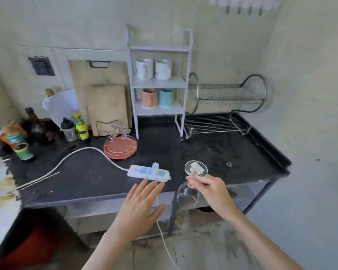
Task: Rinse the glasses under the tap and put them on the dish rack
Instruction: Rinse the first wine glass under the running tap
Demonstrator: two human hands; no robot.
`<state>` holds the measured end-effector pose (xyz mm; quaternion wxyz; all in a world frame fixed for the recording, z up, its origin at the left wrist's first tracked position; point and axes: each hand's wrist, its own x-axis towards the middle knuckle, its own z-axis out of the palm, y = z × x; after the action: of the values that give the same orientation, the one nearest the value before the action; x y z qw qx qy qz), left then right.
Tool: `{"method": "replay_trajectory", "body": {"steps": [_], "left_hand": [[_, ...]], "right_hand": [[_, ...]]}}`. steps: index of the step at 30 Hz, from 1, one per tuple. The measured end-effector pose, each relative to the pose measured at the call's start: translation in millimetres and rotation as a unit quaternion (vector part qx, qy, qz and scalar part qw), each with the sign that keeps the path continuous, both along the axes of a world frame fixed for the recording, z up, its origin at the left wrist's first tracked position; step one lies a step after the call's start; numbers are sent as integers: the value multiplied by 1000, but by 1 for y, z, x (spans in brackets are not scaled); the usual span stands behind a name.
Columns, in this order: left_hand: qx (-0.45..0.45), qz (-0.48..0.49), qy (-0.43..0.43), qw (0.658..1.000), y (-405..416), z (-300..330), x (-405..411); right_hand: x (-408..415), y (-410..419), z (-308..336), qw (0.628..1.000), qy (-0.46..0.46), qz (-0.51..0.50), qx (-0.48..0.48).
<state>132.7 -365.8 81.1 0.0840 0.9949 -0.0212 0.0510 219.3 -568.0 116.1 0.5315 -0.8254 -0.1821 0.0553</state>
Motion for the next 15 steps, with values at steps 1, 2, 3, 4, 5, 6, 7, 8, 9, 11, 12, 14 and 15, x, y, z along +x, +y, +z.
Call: {"method": "replay_trajectory", "body": {"steps": [1,2,3,4,5,6,7,8,9,11,12,14,15], "left_hand": [[-2,-15,-6,1000,-13,2,16],[-6,-30,-11,999,-24,5,32],[-11,-43,-14,999,-32,7,47],[-10,-56,-16,998,-39,10,63],[-7,-66,-16,998,-45,12,79],[-3,-74,-17,997,-49,14,95],[-1,-80,-16,997,-52,14,111],[-2,-84,-11,996,-54,14,126],[-2,-87,-4,996,-57,13,142],[4,-93,9,996,-59,10,175],[8,-97,18,995,-60,7,193],[20,-109,30,993,-59,2,231],[20,-120,36,992,-56,2,252]], "right_hand": [[12,-15,2,1000,-2,-15,-2],[23,-29,4,1000,-4,-28,-6],[35,-41,6,999,-4,-37,-11],[47,-51,7,999,-4,-44,-15],[59,-59,8,998,-4,-54,-19],[71,-66,8,998,-4,-66,-20],[84,-72,7,997,-1,-80,-16],[95,-77,6,996,3,-91,-11],[107,-80,5,995,8,-99,-9],[134,-85,2,994,17,-108,-12],[150,-87,0,994,19,-110,-13],[183,-88,-1,993,12,-118,-17],[202,-87,0,992,9,-124,-18]]}}
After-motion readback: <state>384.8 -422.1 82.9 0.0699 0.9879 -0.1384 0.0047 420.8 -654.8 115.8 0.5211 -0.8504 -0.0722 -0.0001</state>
